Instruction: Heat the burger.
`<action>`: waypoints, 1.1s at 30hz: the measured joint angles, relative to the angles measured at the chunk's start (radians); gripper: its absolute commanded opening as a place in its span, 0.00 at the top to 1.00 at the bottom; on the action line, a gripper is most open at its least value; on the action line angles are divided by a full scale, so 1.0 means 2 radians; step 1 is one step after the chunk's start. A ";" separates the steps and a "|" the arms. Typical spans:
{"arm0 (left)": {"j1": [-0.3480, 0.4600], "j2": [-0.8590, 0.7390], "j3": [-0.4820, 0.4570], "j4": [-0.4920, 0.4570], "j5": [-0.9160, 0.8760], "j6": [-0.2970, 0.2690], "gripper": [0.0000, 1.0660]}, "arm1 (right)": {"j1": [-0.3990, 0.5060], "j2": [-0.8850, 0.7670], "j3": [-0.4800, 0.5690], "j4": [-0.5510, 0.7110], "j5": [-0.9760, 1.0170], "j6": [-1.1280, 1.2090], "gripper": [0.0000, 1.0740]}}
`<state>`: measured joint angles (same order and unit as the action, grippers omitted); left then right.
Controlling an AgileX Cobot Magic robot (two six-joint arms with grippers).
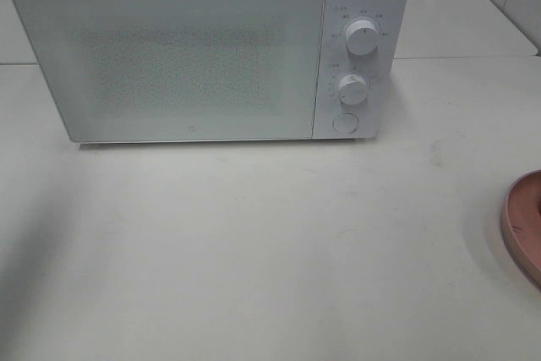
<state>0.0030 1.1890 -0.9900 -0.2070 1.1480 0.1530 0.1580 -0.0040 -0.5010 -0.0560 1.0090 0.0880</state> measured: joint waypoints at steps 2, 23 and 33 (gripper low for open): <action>0.011 -0.022 0.007 0.005 0.001 -0.006 0.06 | 0.000 0.000 0.000 0.000 0.000 0.000 0.29; 0.015 -0.338 0.206 0.066 -0.040 -0.012 0.06 | 0.000 0.000 0.000 0.000 0.000 0.000 0.29; 0.015 -0.472 0.224 0.065 -0.046 -0.013 0.06 | 0.000 0.000 0.000 0.000 0.000 0.000 0.29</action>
<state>0.0320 0.2450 -0.5420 -0.0770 1.0560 0.1270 0.1580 -0.0040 -0.5010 -0.0560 1.0090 0.0880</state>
